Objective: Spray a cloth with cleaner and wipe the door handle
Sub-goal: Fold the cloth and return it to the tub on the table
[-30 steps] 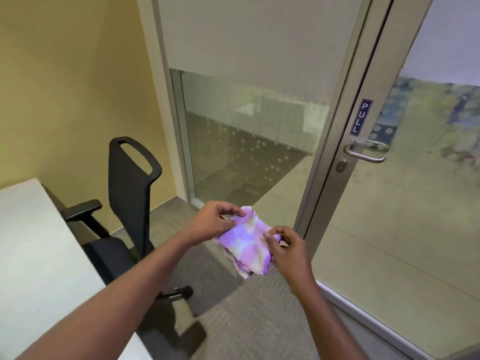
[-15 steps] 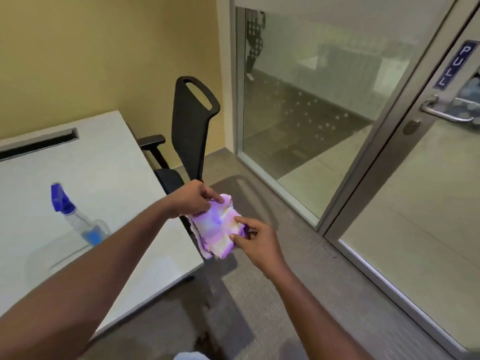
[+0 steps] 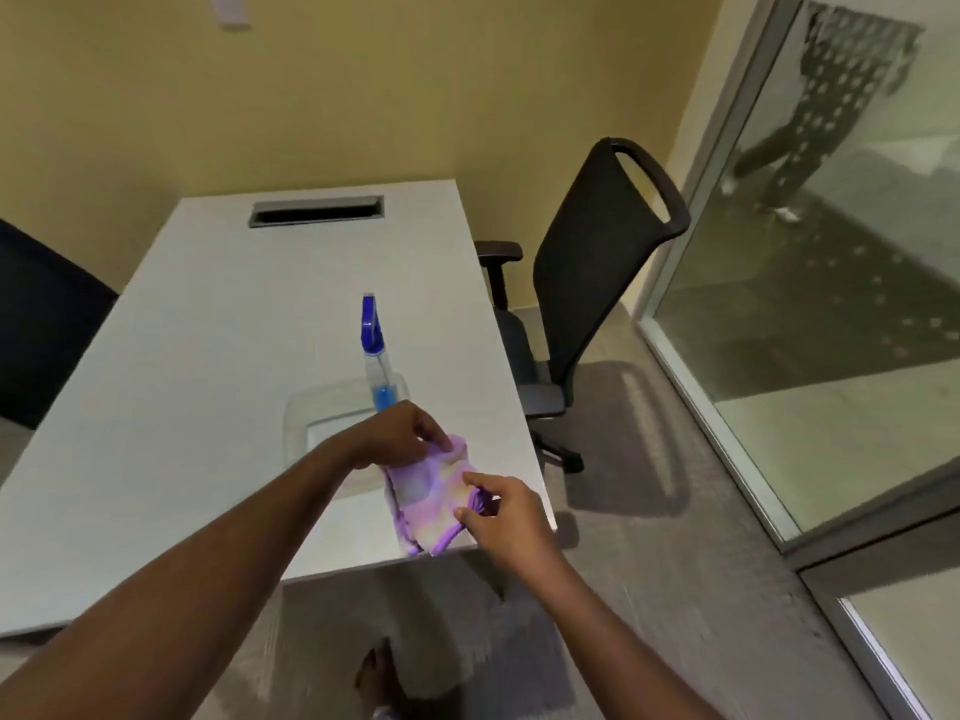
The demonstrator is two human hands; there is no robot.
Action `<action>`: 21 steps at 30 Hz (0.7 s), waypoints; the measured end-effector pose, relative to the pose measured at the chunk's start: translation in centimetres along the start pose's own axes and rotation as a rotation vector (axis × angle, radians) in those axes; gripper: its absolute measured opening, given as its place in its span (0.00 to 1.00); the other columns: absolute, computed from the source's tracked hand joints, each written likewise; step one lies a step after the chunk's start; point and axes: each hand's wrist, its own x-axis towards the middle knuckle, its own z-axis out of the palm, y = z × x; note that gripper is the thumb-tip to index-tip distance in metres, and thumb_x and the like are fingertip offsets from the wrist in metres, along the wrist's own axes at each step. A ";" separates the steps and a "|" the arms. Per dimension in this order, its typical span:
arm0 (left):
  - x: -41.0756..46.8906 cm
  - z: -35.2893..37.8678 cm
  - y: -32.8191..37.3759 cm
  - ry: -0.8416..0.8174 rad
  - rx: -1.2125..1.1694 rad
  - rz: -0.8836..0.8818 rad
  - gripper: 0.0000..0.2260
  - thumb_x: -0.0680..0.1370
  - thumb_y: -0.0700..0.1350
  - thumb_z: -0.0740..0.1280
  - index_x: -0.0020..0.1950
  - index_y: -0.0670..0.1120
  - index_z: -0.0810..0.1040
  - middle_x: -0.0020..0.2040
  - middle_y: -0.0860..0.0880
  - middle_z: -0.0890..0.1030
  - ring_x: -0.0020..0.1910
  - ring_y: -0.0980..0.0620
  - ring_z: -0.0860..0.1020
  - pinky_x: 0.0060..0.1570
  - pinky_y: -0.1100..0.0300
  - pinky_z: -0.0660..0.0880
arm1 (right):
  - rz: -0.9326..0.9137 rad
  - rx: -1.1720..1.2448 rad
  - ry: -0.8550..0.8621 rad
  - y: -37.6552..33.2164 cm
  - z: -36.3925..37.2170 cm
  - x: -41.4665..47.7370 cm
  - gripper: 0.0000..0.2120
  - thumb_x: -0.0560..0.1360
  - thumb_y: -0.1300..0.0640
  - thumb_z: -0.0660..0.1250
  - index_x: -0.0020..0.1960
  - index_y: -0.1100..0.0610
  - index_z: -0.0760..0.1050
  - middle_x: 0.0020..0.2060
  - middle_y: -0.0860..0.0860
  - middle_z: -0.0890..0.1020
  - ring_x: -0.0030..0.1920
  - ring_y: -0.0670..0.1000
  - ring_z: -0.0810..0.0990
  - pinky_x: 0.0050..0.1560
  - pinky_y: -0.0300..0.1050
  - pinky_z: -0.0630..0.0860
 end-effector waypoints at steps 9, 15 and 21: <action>3.7 -7.5 -11.2 -0.006 0.178 -0.080 0.09 0.77 0.46 0.67 0.57 0.50 0.80 0.59 0.47 0.79 0.53 0.50 0.77 0.52 0.59 0.74 | 0.018 -0.002 -0.109 -5.9 10.0 6.6 0.22 0.76 0.59 0.70 0.69 0.55 0.73 0.58 0.50 0.77 0.52 0.44 0.76 0.48 0.22 0.68; 7.5 -11.2 -17.2 0.028 0.229 -0.146 0.10 0.75 0.40 0.66 0.57 0.43 0.77 0.60 0.43 0.78 0.57 0.46 0.76 0.52 0.58 0.72 | 0.072 -0.050 -0.098 -8.7 15.4 11.8 0.20 0.77 0.62 0.67 0.69 0.58 0.72 0.56 0.50 0.77 0.53 0.45 0.76 0.49 0.22 0.68; 11.0 -11.9 -20.8 -0.027 0.302 -0.111 0.09 0.75 0.37 0.65 0.54 0.40 0.79 0.57 0.42 0.80 0.57 0.45 0.77 0.50 0.59 0.72 | 0.102 -0.112 -0.096 -10.3 19.4 15.4 0.11 0.77 0.61 0.62 0.58 0.60 0.76 0.54 0.60 0.78 0.54 0.61 0.77 0.47 0.41 0.70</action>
